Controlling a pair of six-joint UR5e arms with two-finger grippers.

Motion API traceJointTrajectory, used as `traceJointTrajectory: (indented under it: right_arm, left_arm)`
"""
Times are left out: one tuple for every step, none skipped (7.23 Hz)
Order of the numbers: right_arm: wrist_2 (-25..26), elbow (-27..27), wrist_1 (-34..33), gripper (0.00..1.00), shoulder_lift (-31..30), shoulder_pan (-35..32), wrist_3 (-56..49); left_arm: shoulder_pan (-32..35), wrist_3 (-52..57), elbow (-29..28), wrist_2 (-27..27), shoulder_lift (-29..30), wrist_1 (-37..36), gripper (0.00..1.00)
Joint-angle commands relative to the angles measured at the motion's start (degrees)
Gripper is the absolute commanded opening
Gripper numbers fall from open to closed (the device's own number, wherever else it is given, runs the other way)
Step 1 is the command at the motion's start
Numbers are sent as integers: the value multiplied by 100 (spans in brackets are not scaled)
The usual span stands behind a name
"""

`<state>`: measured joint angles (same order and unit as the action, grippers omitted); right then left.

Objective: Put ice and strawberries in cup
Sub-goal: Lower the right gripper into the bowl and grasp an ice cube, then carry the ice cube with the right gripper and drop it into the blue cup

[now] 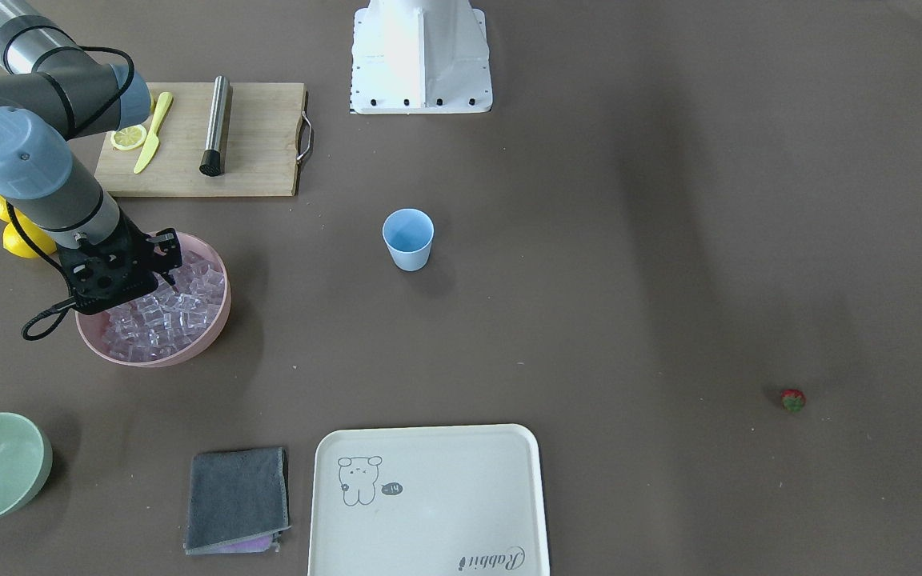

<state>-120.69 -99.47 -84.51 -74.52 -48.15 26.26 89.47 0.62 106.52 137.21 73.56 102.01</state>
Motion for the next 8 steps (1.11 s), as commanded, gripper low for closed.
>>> traceJointTrajectory:
  right_arm:
    - [-103,-124,-100,0,51,-132,-7]
    - [-165,-395,-545,0,95,-186,-33]
    - [-165,-606,-767,0,148,-186,-33]
    - [-157,-617,-830,0,305,-186,-33]
    - [-148,-609,-935,0,568,-177,45]
    - [-209,-609,-1267,0,1023,-116,377]
    - [-227,-591,-1287,0,1384,119,1015]
    - [-183,-547,-1288,0,1744,461,1648]
  left_arm:
    - [0,-1,-8,34,0,3,98]
    - [0,-1,0,34,0,3,98]
    - [0,-1,0,34,0,-6,98]
    - [0,-1,-8,42,0,-6,98]
    - [0,-1,-8,42,0,-6,98]
    - [0,-1,-8,103,0,-6,98]
    - [0,-1,-17,104,0,-6,98]
    - [0,-1,-26,104,0,-6,98]
